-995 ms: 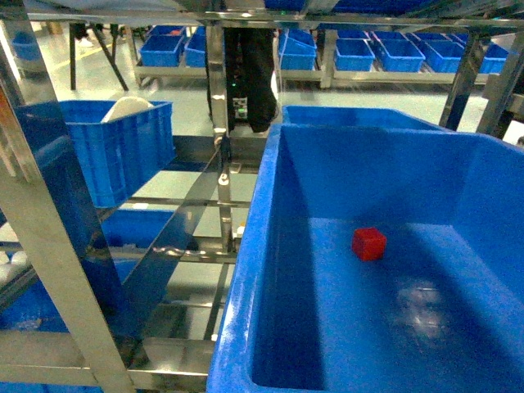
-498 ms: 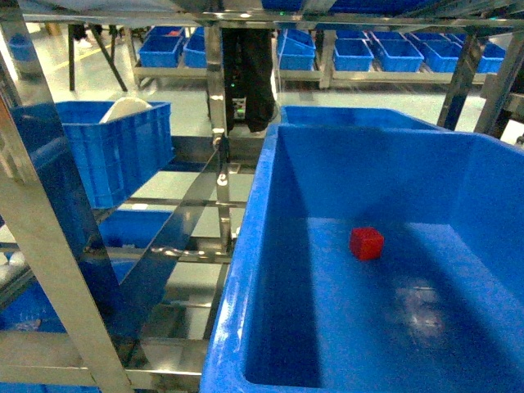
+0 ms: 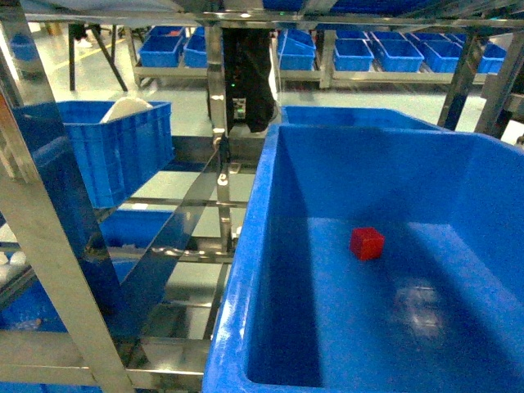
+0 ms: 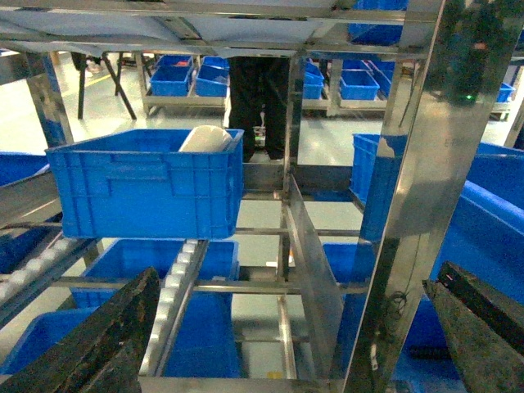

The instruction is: Place magnetic block on left shelf second layer

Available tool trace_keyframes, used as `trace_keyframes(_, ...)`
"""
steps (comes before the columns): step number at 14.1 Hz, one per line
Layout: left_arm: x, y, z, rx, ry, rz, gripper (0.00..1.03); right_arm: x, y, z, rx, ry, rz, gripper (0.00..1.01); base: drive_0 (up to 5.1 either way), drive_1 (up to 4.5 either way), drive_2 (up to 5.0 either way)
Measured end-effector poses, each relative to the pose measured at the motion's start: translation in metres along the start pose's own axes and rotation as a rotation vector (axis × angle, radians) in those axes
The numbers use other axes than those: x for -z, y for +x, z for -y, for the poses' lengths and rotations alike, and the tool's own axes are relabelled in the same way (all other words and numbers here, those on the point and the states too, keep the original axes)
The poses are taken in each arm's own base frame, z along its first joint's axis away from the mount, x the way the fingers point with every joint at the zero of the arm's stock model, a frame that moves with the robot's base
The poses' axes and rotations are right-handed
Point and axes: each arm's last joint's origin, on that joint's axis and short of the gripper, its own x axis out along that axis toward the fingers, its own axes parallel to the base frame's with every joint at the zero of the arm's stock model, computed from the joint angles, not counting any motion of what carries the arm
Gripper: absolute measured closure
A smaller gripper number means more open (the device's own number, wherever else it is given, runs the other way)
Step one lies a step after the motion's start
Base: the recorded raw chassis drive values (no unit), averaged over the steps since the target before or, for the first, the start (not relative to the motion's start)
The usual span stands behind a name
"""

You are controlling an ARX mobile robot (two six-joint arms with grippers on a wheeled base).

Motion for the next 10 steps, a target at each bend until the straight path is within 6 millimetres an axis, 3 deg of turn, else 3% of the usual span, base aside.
trace_keyframes(1, 0.000, 0.000, 0.000, 0.000, 0.000, 0.000, 0.05, 0.008, -0.009, 0.000, 0.000, 0.000, 0.005, 0.99, 0.0, 0.00, 0.0)
trace_keyframes(10, 0.000, 0.000, 0.000, 0.000, 0.000, 0.000, 0.05, 0.006, -0.025, 0.000, 0.000, 0.000, 0.020, 0.99, 0.0, 0.00, 0.0)
